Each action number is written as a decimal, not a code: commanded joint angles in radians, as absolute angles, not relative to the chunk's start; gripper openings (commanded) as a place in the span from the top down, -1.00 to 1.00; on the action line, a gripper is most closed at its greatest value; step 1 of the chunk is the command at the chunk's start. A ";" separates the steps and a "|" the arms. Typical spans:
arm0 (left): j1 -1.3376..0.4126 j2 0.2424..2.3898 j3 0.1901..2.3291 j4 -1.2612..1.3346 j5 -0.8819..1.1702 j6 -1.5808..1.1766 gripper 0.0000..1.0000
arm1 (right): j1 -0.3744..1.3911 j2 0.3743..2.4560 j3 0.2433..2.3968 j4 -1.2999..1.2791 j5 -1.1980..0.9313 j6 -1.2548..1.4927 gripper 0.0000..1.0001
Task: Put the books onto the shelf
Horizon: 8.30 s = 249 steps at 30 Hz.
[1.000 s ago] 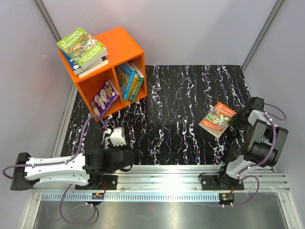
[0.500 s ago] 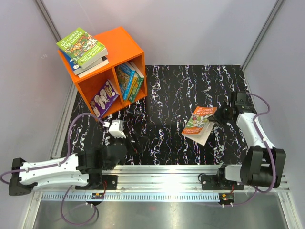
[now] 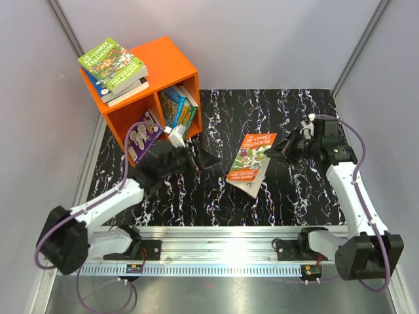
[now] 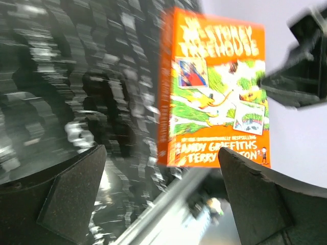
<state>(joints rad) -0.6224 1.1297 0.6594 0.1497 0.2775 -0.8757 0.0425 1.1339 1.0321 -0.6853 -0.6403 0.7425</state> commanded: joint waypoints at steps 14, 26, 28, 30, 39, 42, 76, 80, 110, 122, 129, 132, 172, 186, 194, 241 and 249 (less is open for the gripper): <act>-0.600 1.463 0.903 0.664 0.741 -1.058 -0.60 | 0.113 0.992 0.900 -0.179 -1.045 1.164 1.00; -0.679 1.267 1.126 -0.214 0.332 -0.569 1.00 | 0.118 1.101 1.142 -0.722 -0.812 0.760 -0.87; -0.724 1.227 1.173 -0.375 0.119 -0.474 1.00 | 0.118 1.141 1.218 -0.874 -0.760 0.689 -0.99; -0.771 1.209 1.198 -0.476 -0.085 -0.405 1.00 | 0.118 1.183 1.305 -0.910 -0.762 0.661 -0.99; -1.014 1.132 1.152 -0.471 -0.555 -0.235 1.00 | 0.181 1.267 1.376 -0.801 -0.893 0.899 -1.00; -1.093 1.112 1.135 -0.416 -0.627 -0.186 1.00 | 0.259 1.285 1.350 -0.790 -0.879 0.948 -1.00; -1.482 1.037 1.158 -0.718 -1.066 -0.440 -0.97 | 0.537 1.468 1.354 -0.437 -0.845 1.114 1.00; -1.482 0.811 1.111 -0.735 -0.948 -0.566 -0.97 | 0.580 1.615 1.576 -0.462 -0.810 0.984 1.00; -1.482 0.652 1.517 -1.414 -0.966 -1.015 -0.97 | 0.925 2.097 2.256 -0.474 0.120 0.676 1.00; -1.480 0.666 1.479 -1.388 -0.925 -1.062 -0.97 | 0.959 2.124 2.295 -0.371 0.101 0.730 1.00; -1.482 0.690 1.486 -1.365 -0.916 -1.051 -0.97 | 0.962 2.197 2.373 -0.371 0.189 0.723 1.00; -1.480 0.707 1.497 -1.376 -0.919 -1.058 -0.97 | 0.962 2.180 2.367 -0.365 0.192 0.719 1.00; -1.482 0.672 1.388 -1.330 -0.979 -1.085 -0.97 | 0.976 2.227 2.339 -0.311 0.230 0.591 1.00; -1.480 0.624 1.356 -1.350 -0.983 -1.112 -0.98 | 0.976 2.347 2.421 -0.273 0.244 0.735 1.00; -1.480 0.611 1.348 -1.353 -0.980 -1.114 -0.97 | 0.979 2.407 2.490 -0.258 0.236 0.764 0.75; -1.188 0.996 1.008 -1.073 -0.819 -0.567 1.00 | 0.945 2.396 2.457 -0.293 0.144 0.792 -0.02; -0.752 0.628 0.772 -0.670 -0.465 -0.284 1.00 | 0.900 2.439 2.493 -0.284 0.009 0.816 0.08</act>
